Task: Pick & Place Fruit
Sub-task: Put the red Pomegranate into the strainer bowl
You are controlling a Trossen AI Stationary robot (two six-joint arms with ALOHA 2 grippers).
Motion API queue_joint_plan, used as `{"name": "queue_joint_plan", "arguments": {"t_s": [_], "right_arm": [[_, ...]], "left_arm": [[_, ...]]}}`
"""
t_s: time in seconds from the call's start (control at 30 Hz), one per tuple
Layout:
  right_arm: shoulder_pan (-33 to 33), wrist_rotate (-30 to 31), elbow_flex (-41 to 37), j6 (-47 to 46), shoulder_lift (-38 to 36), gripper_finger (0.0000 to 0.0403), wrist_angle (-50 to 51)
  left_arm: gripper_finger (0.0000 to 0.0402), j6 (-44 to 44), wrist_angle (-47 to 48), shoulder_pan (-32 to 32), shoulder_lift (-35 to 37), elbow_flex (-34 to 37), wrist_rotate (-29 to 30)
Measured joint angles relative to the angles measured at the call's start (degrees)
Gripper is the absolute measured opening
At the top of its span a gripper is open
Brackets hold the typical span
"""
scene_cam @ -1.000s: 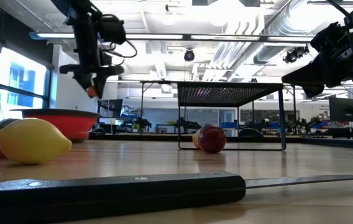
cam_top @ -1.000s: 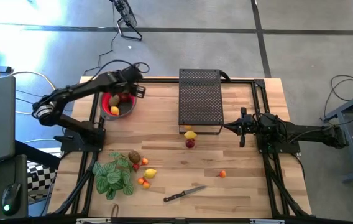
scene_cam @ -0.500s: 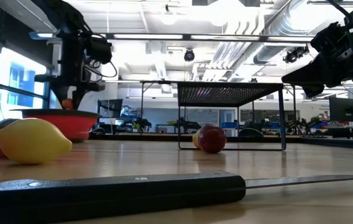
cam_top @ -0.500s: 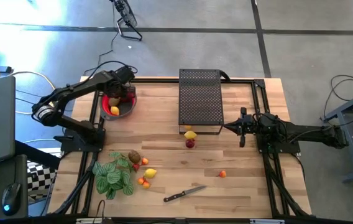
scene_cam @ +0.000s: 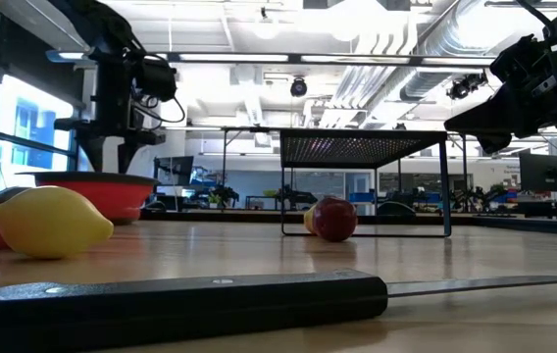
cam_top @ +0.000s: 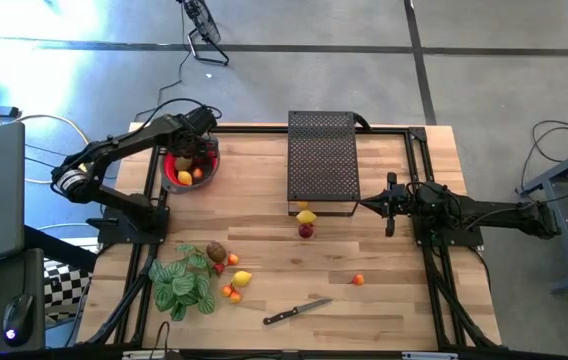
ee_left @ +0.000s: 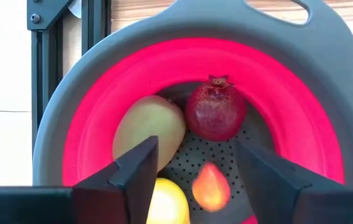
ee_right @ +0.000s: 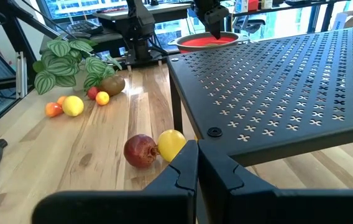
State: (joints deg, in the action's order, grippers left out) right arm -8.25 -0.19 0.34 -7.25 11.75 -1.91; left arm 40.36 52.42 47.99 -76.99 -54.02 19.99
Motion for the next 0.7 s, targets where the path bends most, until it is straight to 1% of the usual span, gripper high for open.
{"name": "queue_joint_plan", "arguments": {"t_s": [0.1, 0.17, 0.33, 0.43, 0.57, 0.7], "right_arm": [[0.00, 0.00, 0.00, 0.00, 0.00, 0.0002, -0.02], [0.00, 0.00, 0.00, 0.00, 0.00, 0.0002, -0.01], [0.00, 0.00, 0.00, 0.00, 0.00, 0.0002, 0.00], [0.00, 0.00, 0.00, 0.00, 0.00, 0.0002, 0.00], [0.00, 0.00, 0.00, 0.00, 0.00, 0.0002, -0.02], [0.00, -0.01, -0.01, 0.00, 0.00, 0.0002, 0.00]], "left_arm": [[0.0217, -0.29, -0.02, -0.01, 0.00, 0.00, 0.00], [0.0218, -2.05, 0.12, -0.57, 0.00, -0.19, -0.12], [0.0214, -6.09, -0.66, -4.46, 0.32, -2.80, 0.58], [0.0193, -9.06, -2.61, -7.46, 1.69, -4.24, 1.50], [0.0148, -12.31, -5.88, -12.05, 4.29, -4.92, 1.57], [0.0104, -14.07, -6.95, -18.39, 5.98, -4.94, 1.55]]}}
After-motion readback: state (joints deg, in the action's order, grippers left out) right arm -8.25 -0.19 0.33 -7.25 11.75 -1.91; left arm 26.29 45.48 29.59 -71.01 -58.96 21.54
